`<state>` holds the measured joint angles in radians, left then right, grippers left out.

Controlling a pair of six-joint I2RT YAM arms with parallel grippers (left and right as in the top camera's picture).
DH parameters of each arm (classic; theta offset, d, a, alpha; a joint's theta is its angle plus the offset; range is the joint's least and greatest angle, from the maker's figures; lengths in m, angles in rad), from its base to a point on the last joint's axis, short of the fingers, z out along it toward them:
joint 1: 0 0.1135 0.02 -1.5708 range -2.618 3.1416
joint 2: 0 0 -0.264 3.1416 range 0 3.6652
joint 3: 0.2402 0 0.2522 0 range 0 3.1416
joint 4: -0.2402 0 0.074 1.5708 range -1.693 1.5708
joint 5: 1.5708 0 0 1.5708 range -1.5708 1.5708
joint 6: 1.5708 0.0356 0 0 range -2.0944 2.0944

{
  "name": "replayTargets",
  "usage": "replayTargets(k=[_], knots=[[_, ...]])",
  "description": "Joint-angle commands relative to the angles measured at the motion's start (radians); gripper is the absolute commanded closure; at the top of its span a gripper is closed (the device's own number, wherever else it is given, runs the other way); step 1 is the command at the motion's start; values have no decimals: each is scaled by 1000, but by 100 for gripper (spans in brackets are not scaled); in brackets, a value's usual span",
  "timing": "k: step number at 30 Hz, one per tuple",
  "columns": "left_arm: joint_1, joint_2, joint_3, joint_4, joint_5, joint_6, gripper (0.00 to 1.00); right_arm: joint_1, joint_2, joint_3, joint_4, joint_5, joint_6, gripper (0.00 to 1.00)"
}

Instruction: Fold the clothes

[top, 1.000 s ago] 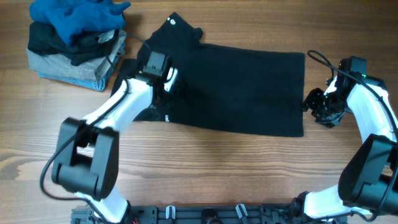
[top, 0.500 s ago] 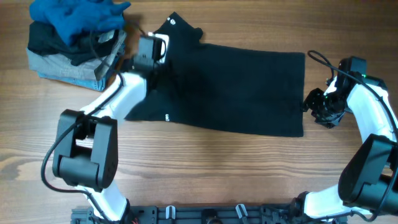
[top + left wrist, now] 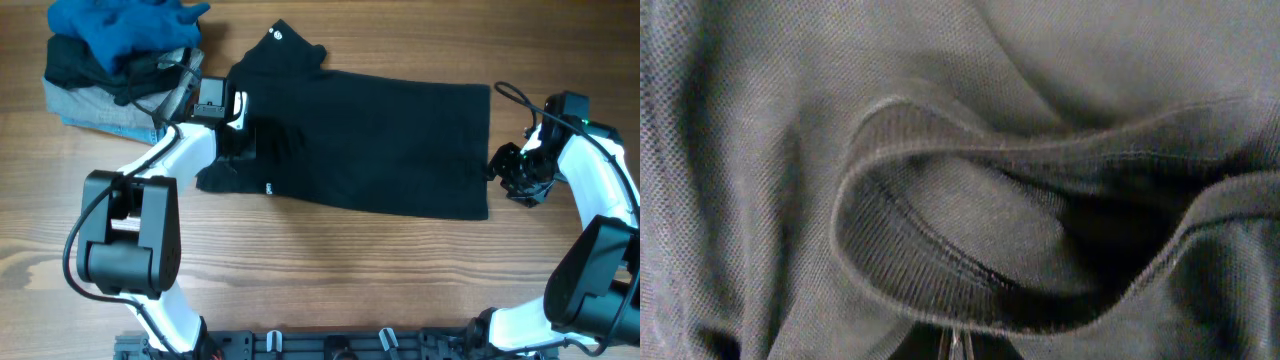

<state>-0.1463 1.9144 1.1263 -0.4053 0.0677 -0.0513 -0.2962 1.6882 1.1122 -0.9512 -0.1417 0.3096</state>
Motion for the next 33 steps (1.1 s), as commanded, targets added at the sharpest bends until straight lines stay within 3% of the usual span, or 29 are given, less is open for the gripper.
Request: replayTargets(k=[1,4,9,12,14,17,25,29,33], knots=[[5,26,-5,126,48,-46,96,-2,-21,17,-4,-17,9,40],[7,8,13,226,65,-126,96,-2,-21,17,-4,-40,8,40],[8,-10,130,225,103,-133,94,-2,-21,17,-3,-42,8,40],[10,-37,141,77,41,-101,80,-2,-21,17,-3,-39,5,40],[19,-64,141,-42,27,-25,79,-2,-21,17,8,-38,4,33],[47,-72,135,-248,-5,-12,96,-2,-20,11,33,-39,5,29],[47,58,61,82,153,-13,96,-2,-20,11,32,-40,6,29],[32,62,63,272,262,-148,96,-2,-20,11,30,-43,8,29],[31,62,63,396,295,-174,93,-2,-20,11,30,-43,8,29]])
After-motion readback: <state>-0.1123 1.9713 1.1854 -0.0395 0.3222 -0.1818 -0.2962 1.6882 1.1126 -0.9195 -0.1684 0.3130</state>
